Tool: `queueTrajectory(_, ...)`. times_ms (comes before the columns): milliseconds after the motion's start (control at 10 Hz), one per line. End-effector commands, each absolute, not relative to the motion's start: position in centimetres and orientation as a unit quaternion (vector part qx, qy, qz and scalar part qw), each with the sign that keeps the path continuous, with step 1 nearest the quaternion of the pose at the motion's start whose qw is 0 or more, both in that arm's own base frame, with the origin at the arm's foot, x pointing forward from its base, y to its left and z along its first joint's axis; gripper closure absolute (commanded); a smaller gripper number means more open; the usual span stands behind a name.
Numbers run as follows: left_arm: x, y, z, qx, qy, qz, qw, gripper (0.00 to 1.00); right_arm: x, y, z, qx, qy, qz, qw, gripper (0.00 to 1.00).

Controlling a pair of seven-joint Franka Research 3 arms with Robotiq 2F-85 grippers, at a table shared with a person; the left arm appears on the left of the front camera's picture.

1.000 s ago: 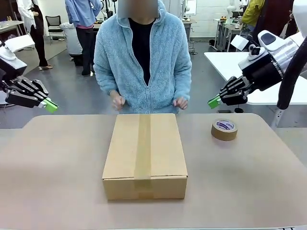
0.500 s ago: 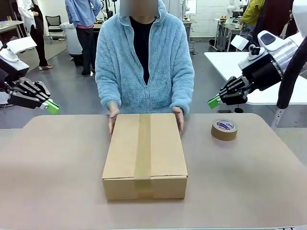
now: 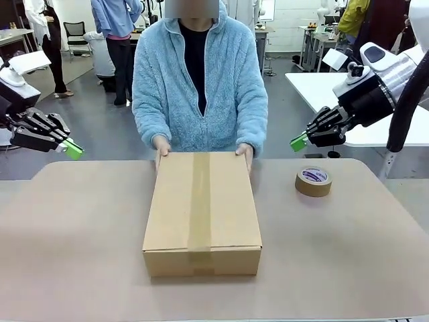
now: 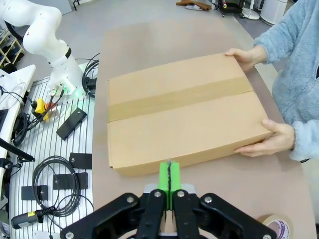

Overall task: Wrap the clocks to prevent damage.
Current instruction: After the human seals the box with tape, release both hands from the side flaps of the Package Box.

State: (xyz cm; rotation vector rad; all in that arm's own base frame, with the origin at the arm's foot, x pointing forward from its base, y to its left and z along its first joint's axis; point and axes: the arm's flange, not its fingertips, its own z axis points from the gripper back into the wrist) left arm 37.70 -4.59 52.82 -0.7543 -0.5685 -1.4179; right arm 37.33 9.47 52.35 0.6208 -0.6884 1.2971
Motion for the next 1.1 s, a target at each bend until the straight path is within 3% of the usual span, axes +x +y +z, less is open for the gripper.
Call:
queueTrajectory(0, 37.72, -4.14, 52.95, -0.322, -0.265, -0.624, 0.661, 0.80, 37.34, 9.42, 52.34, 0.278, -0.309, 0.582, 0.699, 0.39)
queueTrajectory(100, 37.69, -3.99, 52.81, -0.327, -0.274, -0.619, 0.659, 0.39, 36.89, 9.10, 51.90, 0.271, -0.306, 0.579, 0.705, 0.39)
queueTrajectory(200, 37.96, -4.08, 52.92, -0.327, -0.274, -0.620, 0.659, 0.21, 36.98, 9.06, 51.86, 0.271, -0.311, 0.570, 0.710, 0.00)
queueTrajectory(300, 37.92, -4.06, 52.84, -0.324, -0.274, -0.620, 0.660, 0.00, 36.99, 9.08, 51.88, 0.272, -0.311, 0.572, 0.709, 0.38)
queueTrajectory(400, 37.86, -4.00, 52.71, -0.326, -0.274, -0.619, 0.660, 0.00, 36.90, 9.12, 51.92, 0.268, -0.309, 0.575, 0.709, 0.00)
queueTrajectory(500, 37.91, -4.07, 52.61, -0.330, -0.275, -0.618, 0.658, 0.00, 36.83, 9.17, 51.98, 0.268, -0.310, 0.577, 0.707, 0.00)
queueTrajectory(600, 38.06, -4.10, 52.61, -0.332, -0.274, -0.620, 0.656, 0.12, 36.86, 9.19, 52.01, 0.267, -0.311, 0.574, 0.709, 0.00)
queueTrajectory(800, 37.76, -4.27, 52.27, -0.337, -0.272, -0.620, 0.654, 0.00, 36.80, 8.98, 51.85, 0.264, -0.307, 0.572, 0.713, 0.00)
queueTrajectory(1000, 37.67, -4.23, 52.25, -0.337, -0.273, -0.620, 0.653, 0.00, 36.72, 9.09, 51.77, 0.264, -0.303, 0.573, 0.714, 0.00)
